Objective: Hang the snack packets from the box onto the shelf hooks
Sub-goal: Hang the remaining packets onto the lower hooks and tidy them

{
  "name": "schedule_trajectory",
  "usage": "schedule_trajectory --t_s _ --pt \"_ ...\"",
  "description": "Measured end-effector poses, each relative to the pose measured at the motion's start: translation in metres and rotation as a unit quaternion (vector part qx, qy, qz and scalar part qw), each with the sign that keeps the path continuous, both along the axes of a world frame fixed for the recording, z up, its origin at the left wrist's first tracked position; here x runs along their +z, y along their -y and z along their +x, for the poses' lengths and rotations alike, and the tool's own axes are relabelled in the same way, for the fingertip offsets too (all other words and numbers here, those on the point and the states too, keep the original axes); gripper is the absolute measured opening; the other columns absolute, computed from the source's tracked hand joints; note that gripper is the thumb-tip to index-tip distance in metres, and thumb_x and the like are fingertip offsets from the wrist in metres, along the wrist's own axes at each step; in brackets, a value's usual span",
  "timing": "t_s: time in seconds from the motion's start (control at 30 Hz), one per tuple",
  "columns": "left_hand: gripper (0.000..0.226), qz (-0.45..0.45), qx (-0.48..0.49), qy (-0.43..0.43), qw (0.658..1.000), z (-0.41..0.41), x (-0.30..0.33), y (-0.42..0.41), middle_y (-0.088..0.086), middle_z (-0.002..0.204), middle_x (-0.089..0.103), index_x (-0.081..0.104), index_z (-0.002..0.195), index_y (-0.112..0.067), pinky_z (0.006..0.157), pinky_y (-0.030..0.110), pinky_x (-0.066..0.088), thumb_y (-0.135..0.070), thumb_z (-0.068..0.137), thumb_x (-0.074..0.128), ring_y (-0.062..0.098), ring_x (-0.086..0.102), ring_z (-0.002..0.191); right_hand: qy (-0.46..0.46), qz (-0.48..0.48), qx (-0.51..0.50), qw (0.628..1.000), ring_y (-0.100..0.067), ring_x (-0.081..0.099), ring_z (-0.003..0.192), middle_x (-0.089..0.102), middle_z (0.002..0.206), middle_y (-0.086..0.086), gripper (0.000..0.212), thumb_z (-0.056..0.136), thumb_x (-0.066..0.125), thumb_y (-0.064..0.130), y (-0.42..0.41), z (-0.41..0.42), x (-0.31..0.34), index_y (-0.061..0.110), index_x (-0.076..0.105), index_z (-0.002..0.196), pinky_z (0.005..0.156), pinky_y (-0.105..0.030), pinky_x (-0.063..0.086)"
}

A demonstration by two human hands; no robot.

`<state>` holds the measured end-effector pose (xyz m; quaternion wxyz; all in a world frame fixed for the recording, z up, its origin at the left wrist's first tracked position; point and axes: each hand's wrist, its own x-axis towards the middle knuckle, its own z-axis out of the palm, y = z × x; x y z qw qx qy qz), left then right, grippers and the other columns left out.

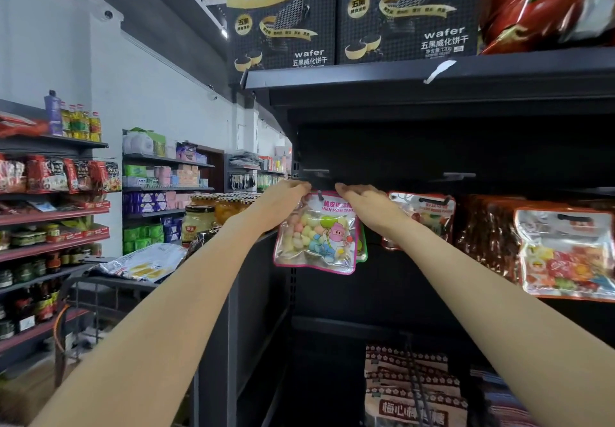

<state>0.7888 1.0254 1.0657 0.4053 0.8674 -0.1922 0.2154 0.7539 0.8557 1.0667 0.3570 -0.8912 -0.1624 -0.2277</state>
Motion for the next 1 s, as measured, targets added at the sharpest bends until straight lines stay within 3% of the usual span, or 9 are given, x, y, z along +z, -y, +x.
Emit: schedule_trajectory --t_s 0.1,0.23,0.33,0.43,0.5,0.67,0.8,0.93,1.0 --pt "0.037 0.016 -0.002 0.006 1.0 0.002 0.001 -0.003 0.003 0.088 0.061 0.06 0.088 -0.013 0.087 0.033 0.042 -0.034 0.102 0.032 0.022 0.057 0.088 0.012 -0.001 -0.006 1.0 -0.015 0.056 0.085 0.064 0.094 -0.007 0.048 0.101 0.032 0.042 -0.001 0.002 -0.003 0.007 0.057 0.122 0.069 -0.025 0.037" --pt "0.04 0.026 0.009 0.01 1.0 0.001 0.002 -0.004 0.002 0.081 0.059 0.052 0.072 -0.016 0.089 0.037 0.043 -0.034 0.102 0.032 0.021 0.055 0.08 0.012 0.007 -0.011 1.0 -0.008 0.054 0.068 0.062 0.077 -0.003 0.046 0.101 0.032 0.043 -0.001 0.007 -0.004 0.009 0.059 0.117 0.062 -0.016 0.037" --pt "0.038 0.035 0.021 0.023 0.999 -0.002 0.0 -0.003 0.006 0.093 0.063 0.059 0.086 -0.013 0.091 0.035 0.042 -0.035 0.102 0.032 0.021 0.056 0.086 0.0 0.016 -0.005 1.0 -0.007 0.054 0.066 0.058 0.069 0.003 0.045 0.101 0.03 0.044 -0.001 0.007 -0.004 0.011 0.058 0.115 0.06 -0.016 0.038" --pt "0.037 0.029 0.048 0.086 0.995 -0.012 0.0 0.002 0.002 0.109 0.063 0.058 0.123 -0.01 0.089 0.025 0.039 -0.029 0.101 0.036 0.016 0.057 0.1 0.038 0.023 0.007 0.999 -0.011 0.06 0.082 0.064 0.085 0.002 0.041 0.101 0.034 0.039 -0.002 0.006 -0.005 0.013 0.058 0.123 0.067 -0.019 0.041" --pt "0.034 0.028 0.078 0.154 0.985 -0.019 -0.001 0.005 0.004 0.112 0.063 0.059 0.12 -0.01 0.085 0.024 0.039 -0.028 0.1 0.038 0.017 0.057 0.103 0.101 0.004 -0.007 0.995 -0.019 0.06 0.1 0.063 0.103 0.0 0.038 0.1 0.038 0.038 -0.002 0.006 -0.008 0.015 0.061 0.119 0.078 -0.025 0.042" --pt "0.024 0.091 0.179 0.283 0.938 -0.036 -0.01 0.009 0.004 0.106 0.062 0.063 0.11 -0.011 0.08 0.024 0.038 -0.025 0.096 0.05 0.017 0.054 0.099 0.273 -0.109 -0.105 0.95 -0.018 0.049 0.11 0.059 0.116 -0.002 0.029 0.098 0.042 0.025 -0.004 -0.013 -0.014 0.014 0.061 0.118 0.093 -0.033 0.041" --pt "0.022 0.075 0.219 0.322 0.918 -0.065 -0.019 0.011 0.001 0.098 0.068 0.066 0.105 -0.013 0.081 0.032 0.047 -0.028 0.091 0.058 0.017 0.06 0.09 0.282 -0.091 -0.062 0.953 -0.016 0.047 0.106 0.057 0.111 -0.002 0.026 0.096 0.045 0.019 -0.007 -0.035 -0.024 0.014 0.06 0.116 0.091 -0.033 0.043" --pt "0.019 0.033 0.252 0.3 0.919 -0.102 -0.036 0.015 -0.001 0.092 0.07 0.065 0.105 -0.016 0.072 0.032 0.051 -0.028 0.091 0.059 0.015 0.063 0.082 0.243 -0.022 0.027 0.969 -0.011 0.051 0.098 0.059 0.106 0.001 0.023 0.095 0.048 0.017 -0.009 -0.059 -0.036 0.014 0.062 0.112 0.081 -0.023 0.042" --pt "0.019 0.046 0.266 0.273 0.924 -0.123 -0.049 0.017 -0.002 0.092 0.07 0.065 0.105 -0.017 0.073 0.033 0.051 -0.028 0.091 0.059 0.016 0.063 0.083 0.211 0.019 0.093 0.973 -0.013 0.055 0.095 0.063 0.102 0.0 0.019 0.093 0.049 0.015 -0.01 -0.072 -0.047 0.014 0.064 0.105 0.082 -0.028 0.046"
